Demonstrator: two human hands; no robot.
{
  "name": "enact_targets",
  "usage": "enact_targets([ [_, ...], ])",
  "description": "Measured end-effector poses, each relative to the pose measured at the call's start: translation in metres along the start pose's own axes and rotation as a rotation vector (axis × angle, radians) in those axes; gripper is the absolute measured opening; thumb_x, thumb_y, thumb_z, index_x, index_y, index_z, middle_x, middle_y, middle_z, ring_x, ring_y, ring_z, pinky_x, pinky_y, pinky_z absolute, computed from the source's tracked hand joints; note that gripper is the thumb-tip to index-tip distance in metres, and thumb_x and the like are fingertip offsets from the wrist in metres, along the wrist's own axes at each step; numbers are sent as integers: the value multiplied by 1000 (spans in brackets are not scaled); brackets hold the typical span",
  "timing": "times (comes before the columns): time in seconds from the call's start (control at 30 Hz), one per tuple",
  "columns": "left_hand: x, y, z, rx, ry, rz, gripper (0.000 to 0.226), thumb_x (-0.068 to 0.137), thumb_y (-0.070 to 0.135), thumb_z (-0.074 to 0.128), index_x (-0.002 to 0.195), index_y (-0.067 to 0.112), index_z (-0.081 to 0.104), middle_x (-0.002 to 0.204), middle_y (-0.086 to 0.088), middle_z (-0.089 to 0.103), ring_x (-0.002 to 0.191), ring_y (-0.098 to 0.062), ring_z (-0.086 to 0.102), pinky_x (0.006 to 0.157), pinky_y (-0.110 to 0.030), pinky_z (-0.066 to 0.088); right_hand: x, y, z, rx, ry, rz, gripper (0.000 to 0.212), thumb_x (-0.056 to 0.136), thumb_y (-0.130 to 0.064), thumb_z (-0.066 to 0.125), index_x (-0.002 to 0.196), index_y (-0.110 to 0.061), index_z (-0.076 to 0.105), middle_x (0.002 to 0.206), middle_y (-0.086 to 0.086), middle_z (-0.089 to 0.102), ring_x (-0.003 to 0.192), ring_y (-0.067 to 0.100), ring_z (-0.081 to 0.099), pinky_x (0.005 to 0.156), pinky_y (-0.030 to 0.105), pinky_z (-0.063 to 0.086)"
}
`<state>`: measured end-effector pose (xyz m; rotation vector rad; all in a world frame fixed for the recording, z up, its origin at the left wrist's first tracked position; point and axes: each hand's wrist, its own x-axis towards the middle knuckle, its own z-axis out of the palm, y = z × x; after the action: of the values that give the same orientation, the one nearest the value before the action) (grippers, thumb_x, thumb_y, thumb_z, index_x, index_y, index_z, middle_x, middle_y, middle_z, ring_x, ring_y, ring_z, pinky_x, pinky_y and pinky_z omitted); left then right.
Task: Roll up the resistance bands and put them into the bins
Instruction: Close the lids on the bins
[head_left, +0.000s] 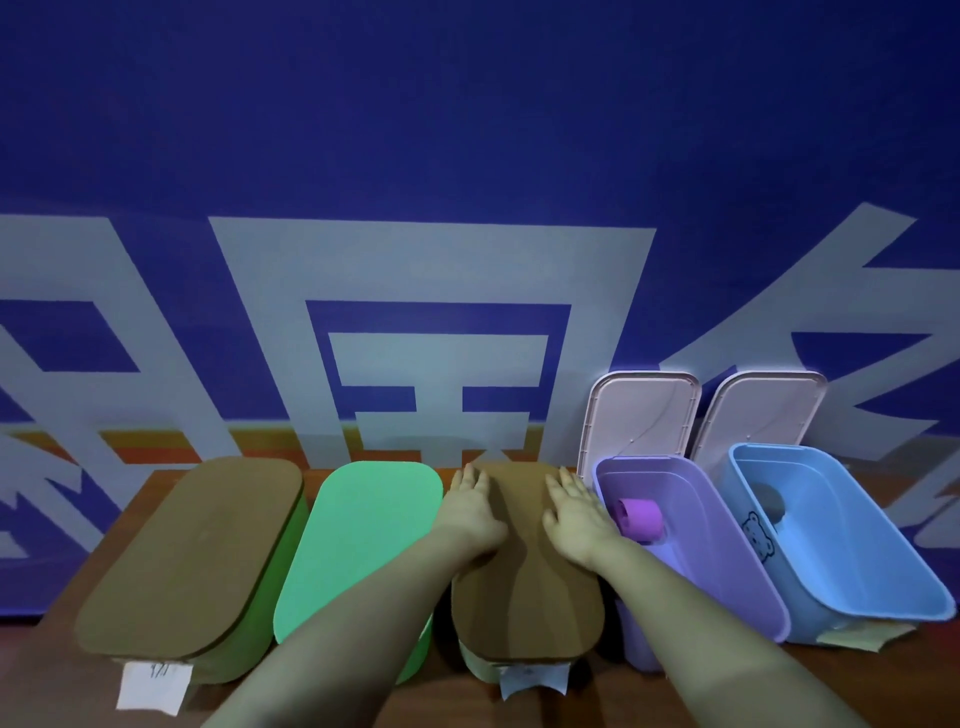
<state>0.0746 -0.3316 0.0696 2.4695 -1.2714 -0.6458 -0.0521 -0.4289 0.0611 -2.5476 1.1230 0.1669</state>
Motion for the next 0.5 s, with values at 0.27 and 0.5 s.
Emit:
enact_targets([
  [0.27,12,-7,15,132,-36,25,79,87,47,43,153,18,9,161,-4,-3,148,-21,-5,119,-39,4,3,11,22,-46,-19,-43,58,102,-43,13,152,-22,-6,159,1,-19,145,14,-19,117,35,-11],
  [0.5,15,-3,7,218,-26,0,82,83,49,50,152,23,13,161,0,6,148,-20,5,118,-47,11,6,12,20,-84,-37,-39,58,101,-44,14,152,-23,-4,159,0,-16,146,15,-15,119,37,-8],
])
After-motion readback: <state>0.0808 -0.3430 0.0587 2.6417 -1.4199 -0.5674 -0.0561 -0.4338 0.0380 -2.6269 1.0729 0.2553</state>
